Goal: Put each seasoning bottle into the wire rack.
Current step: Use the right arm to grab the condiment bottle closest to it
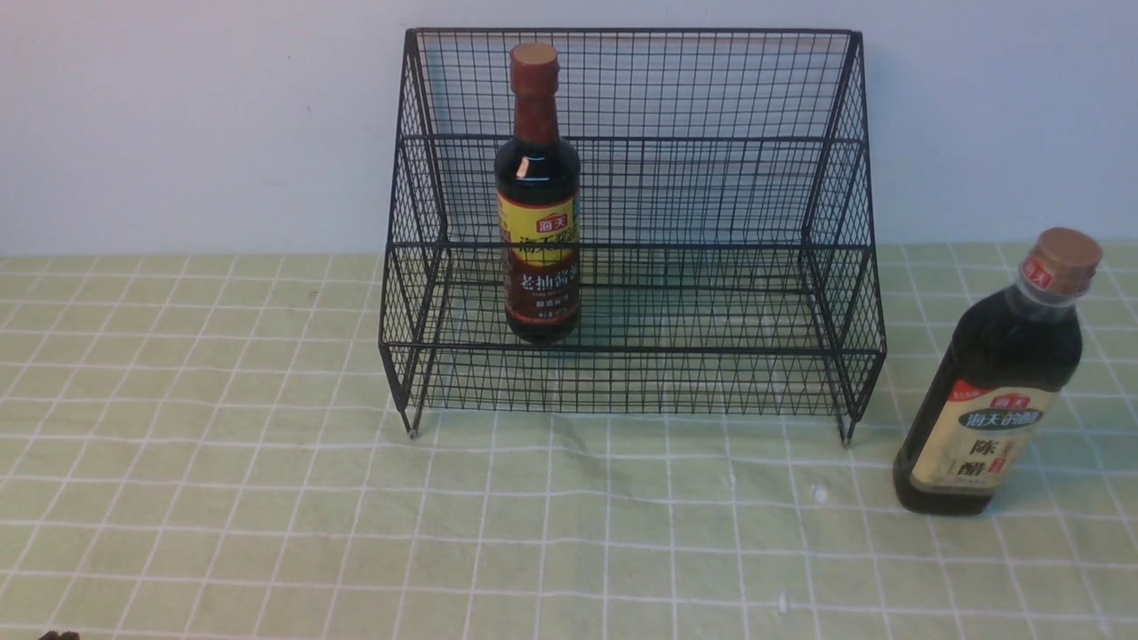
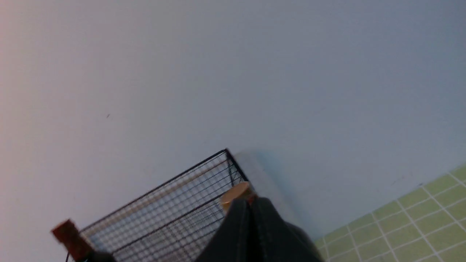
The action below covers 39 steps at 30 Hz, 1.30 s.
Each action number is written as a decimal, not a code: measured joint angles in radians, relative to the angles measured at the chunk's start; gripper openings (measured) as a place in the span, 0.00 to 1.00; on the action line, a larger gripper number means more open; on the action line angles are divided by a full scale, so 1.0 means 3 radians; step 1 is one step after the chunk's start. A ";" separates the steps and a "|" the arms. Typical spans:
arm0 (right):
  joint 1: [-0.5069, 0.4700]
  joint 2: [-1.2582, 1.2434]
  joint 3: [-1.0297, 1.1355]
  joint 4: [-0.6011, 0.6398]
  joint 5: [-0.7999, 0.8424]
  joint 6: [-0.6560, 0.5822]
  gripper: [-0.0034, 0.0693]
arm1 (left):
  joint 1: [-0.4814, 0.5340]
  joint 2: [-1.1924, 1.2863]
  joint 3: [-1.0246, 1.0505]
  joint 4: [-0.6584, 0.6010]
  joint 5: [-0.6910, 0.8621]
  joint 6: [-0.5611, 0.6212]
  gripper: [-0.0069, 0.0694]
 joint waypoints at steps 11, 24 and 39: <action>0.0000 0.2095 -0.2308 -0.0419 0.2296 -0.0705 0.06 | 0.0000 0.0000 0.0000 -0.0001 0.0000 0.0000 0.10; 0.0000 0.3849 -0.3687 -0.0483 0.3086 -0.0961 0.67 | 0.0000 0.0000 -0.0003 -0.0001 0.0000 0.0000 0.10; 0.0000 0.4712 -0.3706 -0.0668 0.2988 -0.0970 0.84 | 0.0000 0.0000 -0.0003 -0.0001 0.0002 0.0000 0.10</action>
